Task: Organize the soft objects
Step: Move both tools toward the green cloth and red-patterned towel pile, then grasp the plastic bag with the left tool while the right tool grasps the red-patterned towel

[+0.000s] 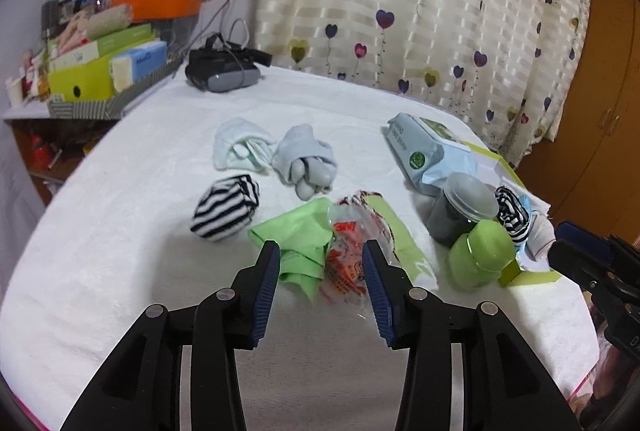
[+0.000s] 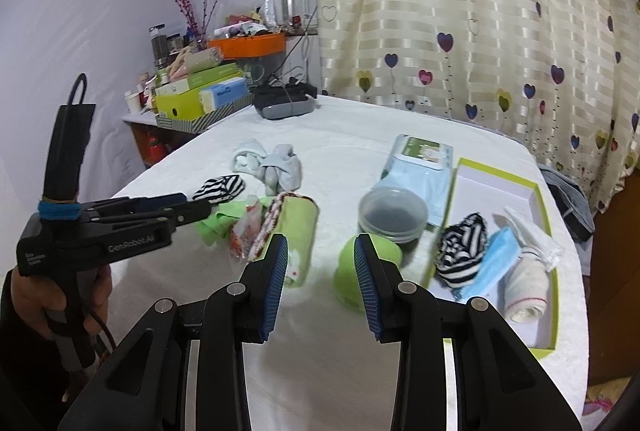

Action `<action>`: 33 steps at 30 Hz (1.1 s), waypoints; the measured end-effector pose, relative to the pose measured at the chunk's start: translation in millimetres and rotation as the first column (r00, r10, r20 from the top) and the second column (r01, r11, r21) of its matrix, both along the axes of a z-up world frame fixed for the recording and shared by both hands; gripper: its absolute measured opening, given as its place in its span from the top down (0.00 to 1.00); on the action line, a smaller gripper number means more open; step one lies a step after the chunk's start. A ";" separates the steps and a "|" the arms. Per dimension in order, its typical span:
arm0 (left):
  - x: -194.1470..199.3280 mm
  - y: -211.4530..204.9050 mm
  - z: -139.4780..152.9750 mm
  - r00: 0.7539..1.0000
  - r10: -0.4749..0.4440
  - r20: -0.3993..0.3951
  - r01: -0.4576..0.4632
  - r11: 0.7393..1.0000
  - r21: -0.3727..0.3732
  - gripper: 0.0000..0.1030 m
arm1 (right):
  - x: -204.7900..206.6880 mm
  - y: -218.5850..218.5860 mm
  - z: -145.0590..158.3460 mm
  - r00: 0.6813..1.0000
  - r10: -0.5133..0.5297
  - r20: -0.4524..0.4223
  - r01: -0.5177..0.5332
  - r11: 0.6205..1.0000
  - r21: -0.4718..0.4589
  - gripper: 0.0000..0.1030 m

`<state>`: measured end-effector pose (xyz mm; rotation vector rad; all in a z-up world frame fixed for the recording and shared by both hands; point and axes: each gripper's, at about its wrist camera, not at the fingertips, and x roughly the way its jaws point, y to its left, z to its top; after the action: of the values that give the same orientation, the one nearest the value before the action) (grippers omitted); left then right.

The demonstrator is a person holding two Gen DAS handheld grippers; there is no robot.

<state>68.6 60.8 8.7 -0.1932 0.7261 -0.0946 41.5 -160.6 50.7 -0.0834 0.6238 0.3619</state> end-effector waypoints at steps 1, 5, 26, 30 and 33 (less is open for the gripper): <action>0.6 -2.7 -2.4 1.000 -0.018 -0.009 0.018 1.000 -0.014 0.60 | 1.0 2.0 -0.7 1.000 0.004 -0.001 -0.004 1.000 -0.001 0.65; 3.8 -14.5 -6.4 0.997 -0.082 -0.007 0.082 0.996 -0.042 0.59 | 6.8 6.2 -3.4 1.000 0.010 -0.012 -0.010 1.000 -0.005 0.65; 30.9 -21.9 -25.3 0.994 -0.099 -0.049 0.098 0.995 -0.035 0.94 | 26.3 22.9 -10.2 0.999 0.014 -0.041 -0.016 0.999 -0.036 0.65; 22.4 -10.4 -20.0 0.997 -0.077 -0.031 0.076 0.996 -0.047 0.95 | 31.8 34.5 -15.5 0.998 0.035 -0.059 -0.038 0.998 -0.052 0.65; 15.4 0.0 -14.5 0.998 -0.058 -0.016 0.057 0.997 -0.051 0.95 | 36.8 46.2 -21.0 0.995 0.058 -0.078 -0.064 0.995 -0.072 0.65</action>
<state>84.0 60.8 -5.9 -0.2213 0.7472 -0.1662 78.2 -114.4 29.6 -0.1604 0.7115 0.4023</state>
